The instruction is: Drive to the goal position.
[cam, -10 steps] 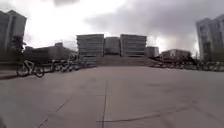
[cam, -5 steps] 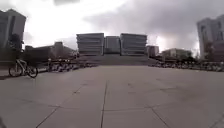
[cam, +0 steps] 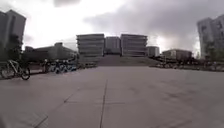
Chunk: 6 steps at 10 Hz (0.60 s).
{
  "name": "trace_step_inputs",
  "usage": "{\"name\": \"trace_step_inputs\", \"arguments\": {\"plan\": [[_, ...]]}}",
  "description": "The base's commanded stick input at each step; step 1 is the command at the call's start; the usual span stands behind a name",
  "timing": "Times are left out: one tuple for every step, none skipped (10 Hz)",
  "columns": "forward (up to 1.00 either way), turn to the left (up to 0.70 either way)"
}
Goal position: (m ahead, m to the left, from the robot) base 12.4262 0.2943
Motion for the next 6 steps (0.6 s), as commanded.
{"name": "trace_step_inputs", "arguments": {"plan": [[1.00,0.04],[1.00,0.01],[1.00,0.00],[1.00,0.00],[1.00,0.00],[1.00,0.00]]}}
